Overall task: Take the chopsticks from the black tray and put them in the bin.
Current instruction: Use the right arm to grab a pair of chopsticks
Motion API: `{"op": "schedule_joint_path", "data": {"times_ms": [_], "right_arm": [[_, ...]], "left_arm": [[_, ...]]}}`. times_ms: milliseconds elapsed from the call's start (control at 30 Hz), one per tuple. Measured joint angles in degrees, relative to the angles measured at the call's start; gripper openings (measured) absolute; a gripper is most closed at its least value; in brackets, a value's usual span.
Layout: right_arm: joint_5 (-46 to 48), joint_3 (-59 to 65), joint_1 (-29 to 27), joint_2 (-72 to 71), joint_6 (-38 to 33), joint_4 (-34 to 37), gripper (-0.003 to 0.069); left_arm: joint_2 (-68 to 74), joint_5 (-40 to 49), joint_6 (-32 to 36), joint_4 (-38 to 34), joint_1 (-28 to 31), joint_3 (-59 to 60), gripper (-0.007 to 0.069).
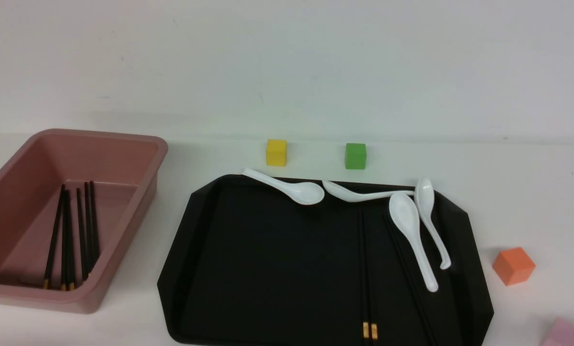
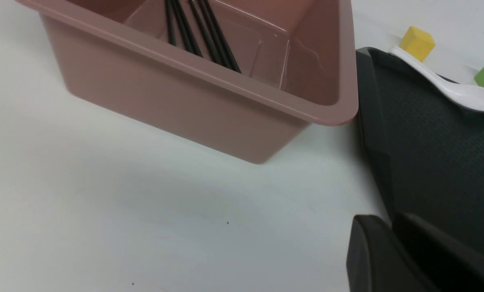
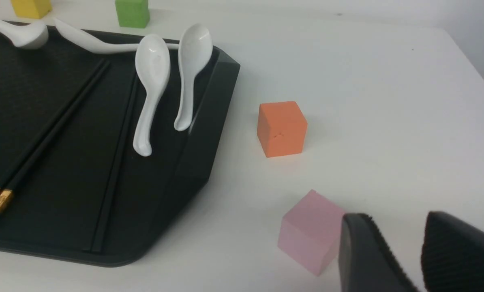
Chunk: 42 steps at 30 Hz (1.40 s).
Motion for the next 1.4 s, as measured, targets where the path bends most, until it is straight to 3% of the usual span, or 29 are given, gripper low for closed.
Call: {"op": "schedule_joint_path", "data": {"times_ms": [367, 533, 600, 933, 1033, 1133, 1233, 1300, 1400], "right_arm": [[-0.09, 0.00, 0.00, 0.00, 0.45, 0.17, 0.0240], [-3.19, 0.32, 0.00, 0.00, 11.40, 15.69, 0.0240], [-4.51, 0.32, 0.00, 0.00, 19.63, 28.17, 0.0240], [-5.43, 0.32, 0.00, 0.00, 23.96, 46.68, 0.0240], [-5.83, -2.87, 0.00, 0.00, 19.07, 53.11, 0.0240], [-7.72, -7.49, 0.00, 0.00, 11.19, 54.43, 0.0240], [-9.48, -14.98, 0.00, 1.59, -1.33, 54.92, 0.0206], [-7.97, -20.79, 0.00, 6.96, -9.34, 55.13, 0.0113], [-2.27, -26.20, 0.00, 14.91, -15.97, 54.72, 0.0005]], "left_arm": [[0.00, 0.00, 0.00, 0.00, 0.00, 0.00, 0.0094], [0.00, 0.00, 0.00, 0.00, 0.00, 0.00, 0.0103], [0.00, 0.00, 0.00, 0.00, 0.00, 0.00, 0.0103], [0.00, 0.00, 0.00, 0.00, 0.00, 0.00, 0.0111], [0.00, 0.00, 0.00, 0.00, 0.00, 0.00, 0.0113], [0.00, 0.00, 0.05, 0.00, 0.00, 0.00, 0.0113], [0.00, 0.00, 0.05, 0.00, 0.00, 0.00, 0.0115], [0.00, 0.00, 0.05, 0.00, 0.00, 0.00, 0.0120], [0.00, 0.00, 0.10, 0.00, 0.00, 0.00, 0.0123]]}}
